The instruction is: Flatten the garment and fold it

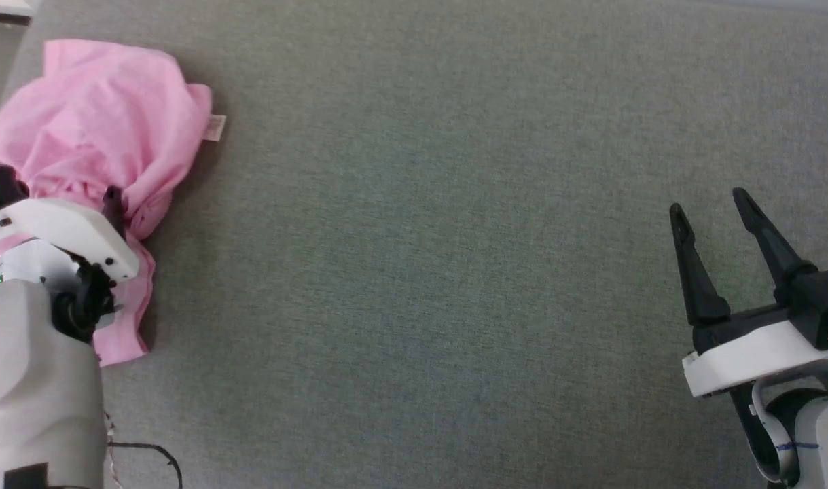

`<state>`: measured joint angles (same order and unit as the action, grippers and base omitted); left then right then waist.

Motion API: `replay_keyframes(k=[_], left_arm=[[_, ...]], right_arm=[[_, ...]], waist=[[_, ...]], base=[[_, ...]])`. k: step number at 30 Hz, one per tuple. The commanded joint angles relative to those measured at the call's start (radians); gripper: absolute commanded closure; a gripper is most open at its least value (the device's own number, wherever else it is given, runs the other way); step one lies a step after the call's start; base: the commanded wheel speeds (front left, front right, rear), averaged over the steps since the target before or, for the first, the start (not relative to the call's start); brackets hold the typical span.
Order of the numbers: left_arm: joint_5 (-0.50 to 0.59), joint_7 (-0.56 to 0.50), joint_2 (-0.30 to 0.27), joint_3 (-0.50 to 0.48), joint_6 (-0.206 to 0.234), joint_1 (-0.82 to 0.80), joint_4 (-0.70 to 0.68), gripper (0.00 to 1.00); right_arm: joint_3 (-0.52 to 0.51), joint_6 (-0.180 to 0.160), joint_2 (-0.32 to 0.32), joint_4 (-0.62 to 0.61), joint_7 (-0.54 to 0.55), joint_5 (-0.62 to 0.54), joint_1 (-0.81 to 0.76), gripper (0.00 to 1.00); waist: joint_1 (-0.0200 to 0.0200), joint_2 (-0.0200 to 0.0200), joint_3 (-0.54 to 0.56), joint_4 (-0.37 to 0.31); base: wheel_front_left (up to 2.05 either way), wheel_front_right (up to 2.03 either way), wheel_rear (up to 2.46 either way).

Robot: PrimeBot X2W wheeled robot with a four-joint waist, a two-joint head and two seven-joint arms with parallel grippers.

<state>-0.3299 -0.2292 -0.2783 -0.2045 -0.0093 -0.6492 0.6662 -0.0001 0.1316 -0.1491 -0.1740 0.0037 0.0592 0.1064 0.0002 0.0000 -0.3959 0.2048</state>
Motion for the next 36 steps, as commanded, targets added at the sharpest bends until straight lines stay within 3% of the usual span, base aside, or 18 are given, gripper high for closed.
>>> replay_keyframes(k=[1, 5, 7, 8, 9, 14, 17, 23, 28, 32, 36], left_arm=[[-0.018, -0.045, -0.022, -0.009, -0.005, -0.035, 0.049, 0.0], [-0.032, -0.148, -0.044, -0.003, -0.012, -0.053, 0.125, 0.0], [-0.039, -0.178, -0.054, -0.002, -0.015, -0.063, 0.149, 0.59], [-0.041, -0.183, -0.059, -0.002, -0.015, -0.068, 0.156, 0.94], [-0.042, -0.189, -0.063, -0.001, -0.015, -0.073, 0.164, 1.0], [-0.04, -0.195, -0.099, 0.009, -0.025, -0.111, 0.176, 1.0], [-0.016, -0.127, -0.135, 0.022, -0.018, -0.143, 0.146, 1.0], [-0.012, 0.036, -0.159, 0.037, -0.06, -0.216, 0.091, 1.0], [-0.018, 0.195, -0.158, 0.071, -0.1, -0.271, 0.026, 1.0], [0.004, 0.282, -0.149, 0.108, -0.107, -0.278, -0.032, 1.0], [0.029, 0.369, -0.104, 0.16, -0.109, -0.273, -0.113, 1.0]], right_arm=[[0.002, -0.001, -0.008, -0.003, -0.01, 0.014, 0.024, 0.0], [0.006, -0.001, -0.013, 0.004, -0.017, 0.025, 0.035, 0.0], [0.012, -0.001, -0.014, 0.011, -0.021, 0.03, 0.042, 0.0], [0.017, -0.001, -0.013, 0.014, -0.023, 0.033, 0.046, 0.0], [0.02, -0.001, -0.013, 0.017, -0.025, 0.035, 0.05, 0.0], [0.023, -0.001, -0.001, 0.038, -0.043, 0.04, 0.057, 0.0], [0.018, -0.001, 0.012, 0.057, -0.06, 0.042, 0.054, 0.0], [-0.002, -0.001, 0.053, 0.089, -0.088, 0.039, 0.032, 0.0], [-0.028, -0.001, 0.081, 0.105, -0.106, 0.033, 0.01, 0.0], [-0.051, -0.001, 0.09, 0.109, -0.111, 0.029, -0.008, 0.0], [-0.086, -0.001, 0.096, 0.101, -0.108, 0.021, -0.033, 0.0]], waist=[[-0.0002, 0.0, -0.052, -0.033], [-0.0002, 0.0, -0.069, -0.036], [-0.0002, 0.0, -0.071, -0.036], [-0.0002, 0.0, -0.069, -0.037], [-0.0002, 0.0, -0.066, -0.037], [-0.0002, 0.0, -0.022, -0.033], [-0.0002, 0.0, 0.024, -0.029], [-0.0002, 0.0, 0.131, -0.027], [-0.0002, 0.0, 0.212, -0.047], [-0.0002, 0.0, 0.25, -0.071], [-0.0002, 0.0, 0.286, -0.108]], base=[[0.0, 0.0, 0.0], [0.0, 0.0, 0.0], [0.0, 0.0, 0.0], [0.0, 0.0, 0.0], [0.0, 0.0, 0.0], [0.0, 0.0, 0.0], [0.0, 0.0, 0.0], [0.0, 0.0, 0.0], [0.0, 0.0, 0.0], [0.0, 0.0, 0.0], [0.0, 0.0, 0.0]])
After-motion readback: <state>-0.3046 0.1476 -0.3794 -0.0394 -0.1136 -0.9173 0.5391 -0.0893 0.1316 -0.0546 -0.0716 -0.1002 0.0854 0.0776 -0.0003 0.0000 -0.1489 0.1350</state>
